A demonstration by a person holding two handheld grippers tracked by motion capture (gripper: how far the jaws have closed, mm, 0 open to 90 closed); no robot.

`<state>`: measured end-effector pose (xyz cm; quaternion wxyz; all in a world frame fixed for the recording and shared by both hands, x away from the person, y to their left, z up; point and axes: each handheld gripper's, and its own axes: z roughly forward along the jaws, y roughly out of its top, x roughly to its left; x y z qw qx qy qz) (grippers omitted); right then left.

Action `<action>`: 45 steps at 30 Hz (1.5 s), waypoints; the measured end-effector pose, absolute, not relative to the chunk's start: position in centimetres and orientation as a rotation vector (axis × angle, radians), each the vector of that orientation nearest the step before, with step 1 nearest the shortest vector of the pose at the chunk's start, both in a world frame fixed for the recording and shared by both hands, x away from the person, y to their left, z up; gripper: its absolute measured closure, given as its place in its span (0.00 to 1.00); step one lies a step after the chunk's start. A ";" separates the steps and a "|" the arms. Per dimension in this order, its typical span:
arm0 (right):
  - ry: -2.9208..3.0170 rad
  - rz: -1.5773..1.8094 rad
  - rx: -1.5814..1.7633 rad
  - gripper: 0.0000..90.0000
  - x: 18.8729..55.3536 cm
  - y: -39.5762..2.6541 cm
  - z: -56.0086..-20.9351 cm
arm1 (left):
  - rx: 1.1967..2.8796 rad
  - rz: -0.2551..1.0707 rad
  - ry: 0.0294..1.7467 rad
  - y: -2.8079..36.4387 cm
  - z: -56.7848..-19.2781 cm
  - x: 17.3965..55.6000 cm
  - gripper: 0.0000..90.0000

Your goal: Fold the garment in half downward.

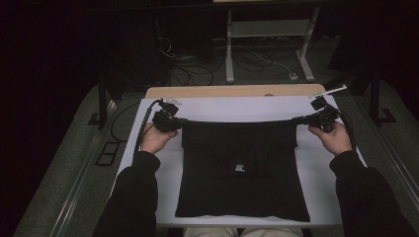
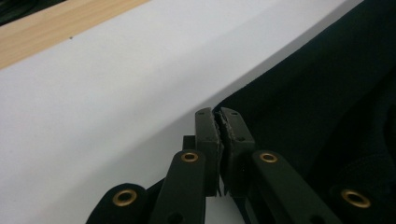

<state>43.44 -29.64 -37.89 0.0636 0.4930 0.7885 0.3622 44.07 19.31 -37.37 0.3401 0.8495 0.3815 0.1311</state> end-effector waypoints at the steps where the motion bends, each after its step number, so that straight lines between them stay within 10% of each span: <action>1: 2.378 1.098 1.492 0.96 43.6 -29.6 -37.8 | 2.213 0.345 0.995 19.3 -37.3 44.2 0.95; 45: 2.351 1.107 1.554 0.96 48.9 -29.6 -40.0 | 2.266 0.393 1.061 17.6 -38.8 49.4 0.95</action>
